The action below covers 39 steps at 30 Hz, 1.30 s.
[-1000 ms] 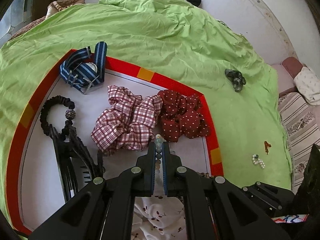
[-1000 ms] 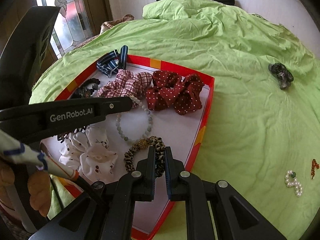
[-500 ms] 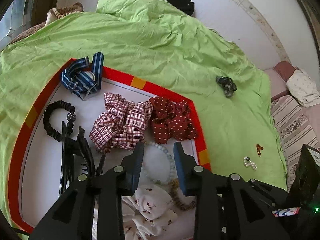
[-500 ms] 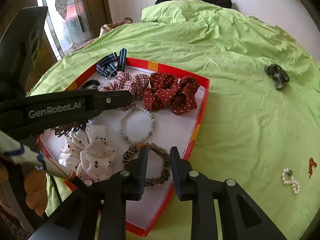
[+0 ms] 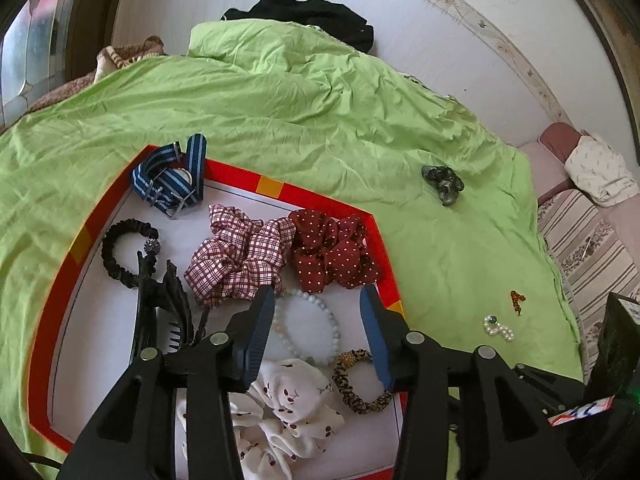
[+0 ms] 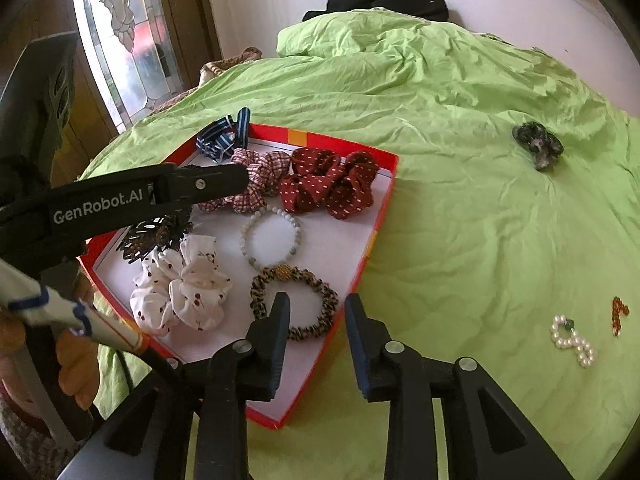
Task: Organize jewelry
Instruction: 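Move both open tools back to the remaining bracelets on the sheet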
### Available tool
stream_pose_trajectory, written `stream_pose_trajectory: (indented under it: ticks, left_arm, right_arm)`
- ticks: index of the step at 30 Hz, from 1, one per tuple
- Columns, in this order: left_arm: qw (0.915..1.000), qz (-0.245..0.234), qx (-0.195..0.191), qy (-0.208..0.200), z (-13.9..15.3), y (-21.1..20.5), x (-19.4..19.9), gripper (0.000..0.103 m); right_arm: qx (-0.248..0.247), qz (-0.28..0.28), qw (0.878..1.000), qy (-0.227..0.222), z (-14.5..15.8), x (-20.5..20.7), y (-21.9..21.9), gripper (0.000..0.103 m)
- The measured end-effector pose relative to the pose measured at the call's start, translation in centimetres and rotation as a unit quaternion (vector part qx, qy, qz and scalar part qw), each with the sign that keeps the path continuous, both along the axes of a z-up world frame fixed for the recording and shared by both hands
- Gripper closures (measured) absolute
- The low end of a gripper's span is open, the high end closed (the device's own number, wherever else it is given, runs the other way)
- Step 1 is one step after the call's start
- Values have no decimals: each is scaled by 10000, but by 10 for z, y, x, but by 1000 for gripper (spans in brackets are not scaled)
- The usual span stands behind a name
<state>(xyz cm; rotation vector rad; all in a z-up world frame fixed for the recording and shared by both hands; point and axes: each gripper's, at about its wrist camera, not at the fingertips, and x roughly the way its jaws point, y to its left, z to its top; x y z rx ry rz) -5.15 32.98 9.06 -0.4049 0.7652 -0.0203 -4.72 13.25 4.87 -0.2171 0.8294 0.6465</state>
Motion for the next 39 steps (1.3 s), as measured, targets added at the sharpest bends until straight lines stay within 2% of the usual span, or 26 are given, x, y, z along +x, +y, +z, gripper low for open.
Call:
stream_pose_trajectory:
  ticks: [7,18,21,30,39]
  left_arm:
    - [9992,21,389,-34,-1,-11,-3,55]
    - [9969,85,772,-144,3,-29,-14,53]
    - [9949,-9,979,-244,8,-44,-19,51]
    - [9914,-414,1201,-316,8,-90,-35,47]
    - [9877,-778,1352,-59,0,-135,-49,45]
  right_arm:
    - [85,-304,9995,50,0,-3,-43,71]
    - [101,-1249,9919,208,-12,-1,-143,69]
    - [132,-1533,9877,265,-19,-2,-173,69]
    - [388,-2215,9738,346,-26,-10,-247,69]
    - [666,-2860,9555,270,-24,-13,-319,67]
